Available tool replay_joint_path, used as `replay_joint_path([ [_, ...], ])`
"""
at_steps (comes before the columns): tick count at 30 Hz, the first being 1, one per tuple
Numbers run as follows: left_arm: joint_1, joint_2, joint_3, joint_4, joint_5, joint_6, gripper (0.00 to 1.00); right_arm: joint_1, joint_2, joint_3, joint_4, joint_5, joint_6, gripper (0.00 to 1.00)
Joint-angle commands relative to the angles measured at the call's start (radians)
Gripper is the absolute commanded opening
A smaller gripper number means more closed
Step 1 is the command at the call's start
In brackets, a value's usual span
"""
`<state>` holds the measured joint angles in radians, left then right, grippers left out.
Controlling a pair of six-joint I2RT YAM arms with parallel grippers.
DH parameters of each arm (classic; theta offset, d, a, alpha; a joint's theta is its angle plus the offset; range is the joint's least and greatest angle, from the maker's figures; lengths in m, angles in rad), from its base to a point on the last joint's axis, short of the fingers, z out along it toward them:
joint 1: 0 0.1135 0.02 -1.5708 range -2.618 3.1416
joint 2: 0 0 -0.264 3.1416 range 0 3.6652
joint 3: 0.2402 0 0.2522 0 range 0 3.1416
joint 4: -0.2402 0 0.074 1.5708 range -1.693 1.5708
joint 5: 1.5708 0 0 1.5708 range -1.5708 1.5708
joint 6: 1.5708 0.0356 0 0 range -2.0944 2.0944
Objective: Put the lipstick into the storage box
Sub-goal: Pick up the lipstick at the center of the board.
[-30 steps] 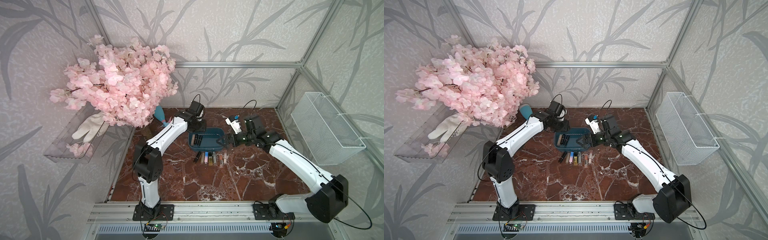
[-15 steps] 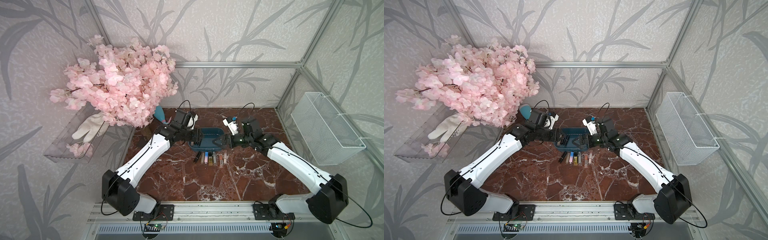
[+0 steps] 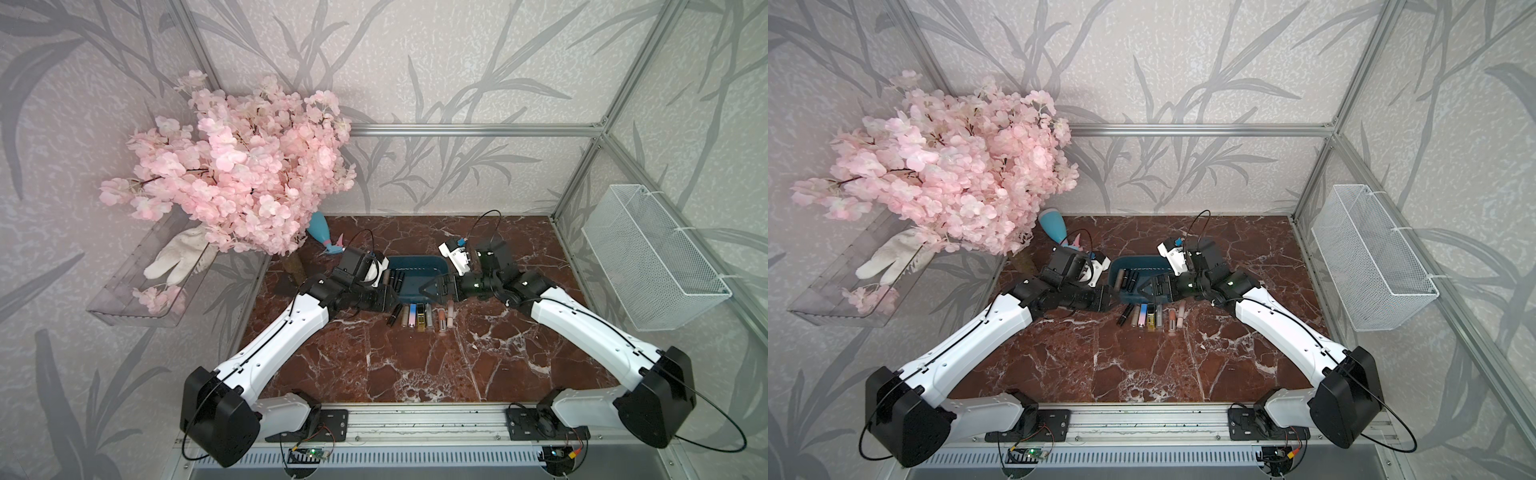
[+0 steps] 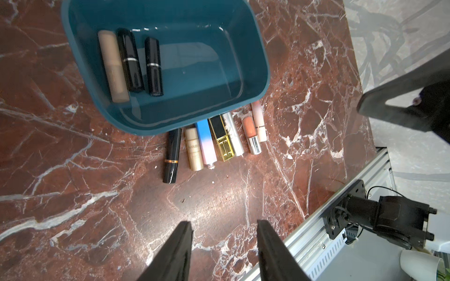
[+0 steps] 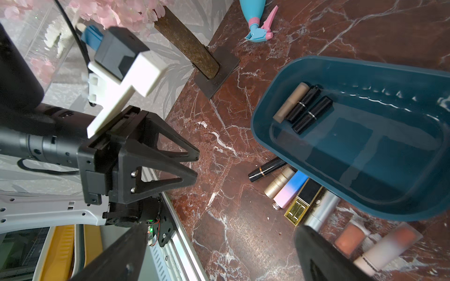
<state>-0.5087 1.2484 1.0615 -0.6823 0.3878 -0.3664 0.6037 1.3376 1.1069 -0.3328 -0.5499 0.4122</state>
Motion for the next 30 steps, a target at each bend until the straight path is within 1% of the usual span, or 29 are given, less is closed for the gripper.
replay_joint_path([
  [1, -0.007, -0.04, -0.036, -0.015, 0.01, 0.019, 0.47, 0.012, -0.023, -0.019, -0.011, 0.008, -0.032, 0.99],
  [7, -0.017, -0.049, -0.108, 0.02, 0.003, 0.008, 0.47, 0.034, -0.03, -0.033, -0.077, 0.024, -0.092, 0.99],
  [17, -0.043, -0.021, -0.18, 0.068, -0.013, -0.007, 0.51, 0.05, -0.058, -0.096, -0.113, 0.033, -0.116, 0.99],
  [23, -0.06, -0.008, -0.216, 0.097, -0.064, -0.021, 0.57, 0.054, -0.048, -0.101, -0.115, 0.034, -0.118, 0.99],
  [27, -0.066, 0.011, -0.223, 0.109, -0.092, -0.019, 0.58, 0.056, -0.036, -0.093, -0.115, 0.033, -0.118, 0.99],
  [30, -0.067, 0.038, -0.213, 0.098, -0.136, -0.014, 0.58, 0.059, -0.029, -0.088, -0.116, 0.033, -0.116, 0.99],
])
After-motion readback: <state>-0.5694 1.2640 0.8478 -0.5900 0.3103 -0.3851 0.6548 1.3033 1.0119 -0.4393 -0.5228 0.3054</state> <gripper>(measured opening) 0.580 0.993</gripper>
